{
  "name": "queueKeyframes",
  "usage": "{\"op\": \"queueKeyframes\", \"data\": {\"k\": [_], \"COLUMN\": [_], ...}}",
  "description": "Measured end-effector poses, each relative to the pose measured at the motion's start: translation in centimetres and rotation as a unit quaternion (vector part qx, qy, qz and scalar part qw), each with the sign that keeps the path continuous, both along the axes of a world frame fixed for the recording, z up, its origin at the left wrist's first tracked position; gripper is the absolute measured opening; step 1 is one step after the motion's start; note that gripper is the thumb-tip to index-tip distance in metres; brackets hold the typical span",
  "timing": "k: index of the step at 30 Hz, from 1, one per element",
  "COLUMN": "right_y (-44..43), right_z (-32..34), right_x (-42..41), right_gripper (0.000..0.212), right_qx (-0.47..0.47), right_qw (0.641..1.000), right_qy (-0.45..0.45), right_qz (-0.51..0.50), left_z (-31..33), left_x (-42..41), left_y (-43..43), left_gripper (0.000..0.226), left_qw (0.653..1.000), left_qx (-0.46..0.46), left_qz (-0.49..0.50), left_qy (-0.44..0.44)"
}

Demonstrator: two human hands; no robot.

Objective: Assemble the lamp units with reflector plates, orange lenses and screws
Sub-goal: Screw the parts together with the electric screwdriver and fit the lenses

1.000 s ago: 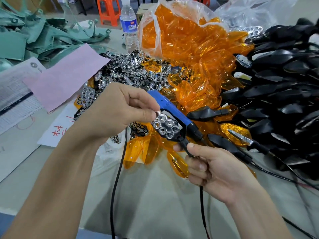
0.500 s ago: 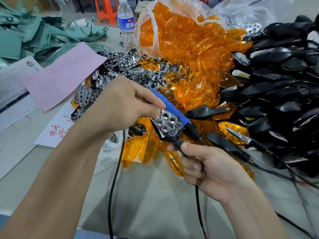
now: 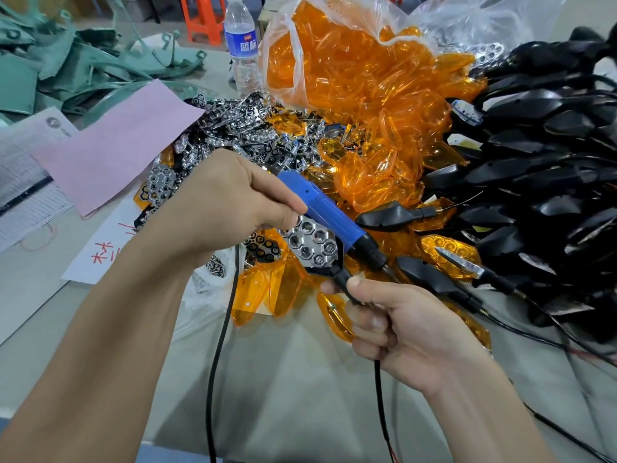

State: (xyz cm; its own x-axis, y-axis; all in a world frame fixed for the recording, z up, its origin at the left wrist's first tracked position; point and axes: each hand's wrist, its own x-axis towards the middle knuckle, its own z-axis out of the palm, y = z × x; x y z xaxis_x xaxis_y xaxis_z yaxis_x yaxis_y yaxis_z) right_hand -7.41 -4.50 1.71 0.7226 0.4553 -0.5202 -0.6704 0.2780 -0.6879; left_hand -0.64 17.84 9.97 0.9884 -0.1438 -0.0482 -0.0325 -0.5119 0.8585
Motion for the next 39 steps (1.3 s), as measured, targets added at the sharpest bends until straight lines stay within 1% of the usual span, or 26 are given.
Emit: {"op": "queueKeyframes", "data": {"k": [6, 10, 14, 15, 16, 17, 18, 19, 21, 22, 24, 26, 28, 29, 31, 32, 34, 35, 37, 39], "right_y": [0.2, -0.1, -0.3, -0.3, -0.4, -0.5, -0.5, -0.5, -0.5, -0.5, -0.5, -0.3, -0.2, -0.1, 0.0, 0.0, -0.1, -0.2, -0.3, -0.4], "right_z": [0.0, 0.0, 0.2, 0.3, 0.4, 0.4, 0.5, 0.6, 0.8, 0.8, 0.8, 0.8, 0.7, 0.6, 0.4, 0.3, 0.2, 0.2, 0.1, 0.1], "right_x": [0.0, 0.0, 0.0, -0.1, -0.1, -0.2, -0.2, -0.3, -0.3, -0.2, -0.2, -0.3, -0.3, -0.3, -0.2, -0.2, -0.1, -0.1, -0.1, -0.1], "right_gripper": [0.033, 0.035, 0.034, 0.034, 0.034, 0.034, 0.034, 0.033, 0.033, 0.033, 0.033, 0.031, 0.03, 0.03, 0.03, 0.03, 0.03, 0.031, 0.031, 0.032], "right_qx": [-0.004, 0.003, 0.023, 0.025, 0.025, 0.025, 0.025, 0.026, 0.024, 0.023, 0.024, 0.029, 0.031, 0.03, 0.025, 0.022, 0.02, 0.02, 0.023, 0.025], "right_qw": [1.0, 1.0, 1.0, 1.0, 0.999, 0.999, 0.999, 0.999, 1.0, 1.0, 1.0, 0.999, 0.999, 0.999, 0.999, 0.999, 0.999, 0.999, 0.999, 0.999], "right_qy": [0.006, 0.014, 0.017, 0.016, 0.017, 0.019, 0.019, 0.018, 0.015, 0.014, 0.016, 0.021, 0.025, 0.027, 0.029, 0.03, 0.028, 0.028, 0.029, 0.033], "right_qz": [-0.002, -0.007, -0.009, -0.009, -0.011, -0.011, -0.011, -0.01, -0.007, -0.006, -0.006, -0.006, -0.007, -0.008, -0.011, -0.013, -0.016, -0.015, -0.017, -0.019], "left_z": [-0.1, -0.4, -1.5, -1.8, -2.0, -2.3, -2.8, -3.2, -3.9, -4.2, -4.8, -5.2, -5.4, -5.5, -5.4, -5.3, -4.6, -4.3, -3.6, -3.2], "left_x": [-0.7, -1.8, -2.8, -2.8, -2.7, -2.7, -2.6, -2.4, -2.4, -2.5, -2.7, -3.0, -3.5, -3.7, -4.2, -4.3, -4.7, -4.8, -4.8, -4.6], "left_y": [-1.3, -2.2, -3.0, -2.9, -2.7, -2.5, -2.1, -1.9, -1.8, -2.0, -2.2, -2.4, -2.5, -2.7, -2.9, -2.9, -2.8, -2.5, -2.0, -1.5], "left_gripper": [0.026, 0.017, 0.01, 0.009, 0.015, 0.027, 0.039, 0.043, 0.029, 0.025, 0.026, 0.029, 0.025, 0.024, 0.031, 0.035, 0.041, 0.043, 0.042, 0.041], "left_qw": [0.994, 0.986, 0.96, 0.956, 0.955, 0.957, 0.968, 0.982, 0.996, 0.996, 0.992, 0.987, 0.981, 0.98, 0.978, 0.979, 0.982, 0.982, 0.976, 0.974], "left_qx": [0.103, 0.135, 0.199, 0.194, 0.186, 0.174, 0.145, 0.095, -0.022, -0.063, -0.09, -0.081, -0.075, -0.055, 0.015, 0.037, 0.041, 0.045, 0.087, 0.111], "left_qz": [0.026, 0.065, 0.12, 0.127, 0.134, 0.137, 0.129, 0.113, 0.074, 0.063, 0.075, 0.099, 0.118, 0.121, 0.101, 0.079, 0.047, 0.048, 0.072, 0.096], "left_qy": [-0.027, -0.079, -0.158, -0.178, -0.19, -0.185, -0.16, -0.12, -0.043, -0.028, -0.052, -0.101, -0.135, -0.148, -0.18, -0.187, -0.176, -0.179, -0.187, -0.171]}}
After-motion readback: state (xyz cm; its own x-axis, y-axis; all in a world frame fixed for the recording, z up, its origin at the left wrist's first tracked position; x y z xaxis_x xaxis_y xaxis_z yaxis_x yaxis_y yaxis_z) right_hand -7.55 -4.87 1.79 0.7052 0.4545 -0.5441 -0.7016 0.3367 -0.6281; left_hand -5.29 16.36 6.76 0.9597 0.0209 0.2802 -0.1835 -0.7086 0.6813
